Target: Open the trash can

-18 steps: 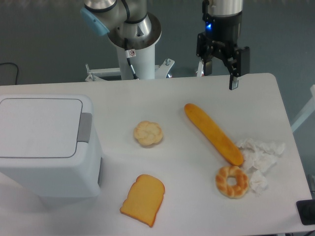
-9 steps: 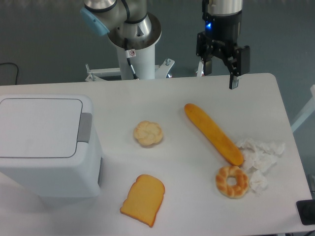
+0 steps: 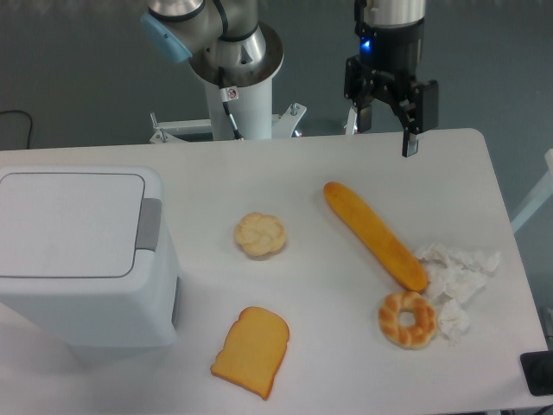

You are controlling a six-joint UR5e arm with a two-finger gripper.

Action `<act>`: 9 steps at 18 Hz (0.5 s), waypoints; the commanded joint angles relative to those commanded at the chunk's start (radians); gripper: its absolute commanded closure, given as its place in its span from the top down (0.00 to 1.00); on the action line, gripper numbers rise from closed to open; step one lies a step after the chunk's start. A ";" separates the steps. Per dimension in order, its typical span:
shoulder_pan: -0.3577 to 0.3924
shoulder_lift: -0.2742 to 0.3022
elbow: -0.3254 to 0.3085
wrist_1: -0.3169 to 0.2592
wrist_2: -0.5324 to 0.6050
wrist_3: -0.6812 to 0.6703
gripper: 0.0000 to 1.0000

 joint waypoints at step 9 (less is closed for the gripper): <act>0.012 -0.011 0.002 -0.002 -0.017 0.000 1.00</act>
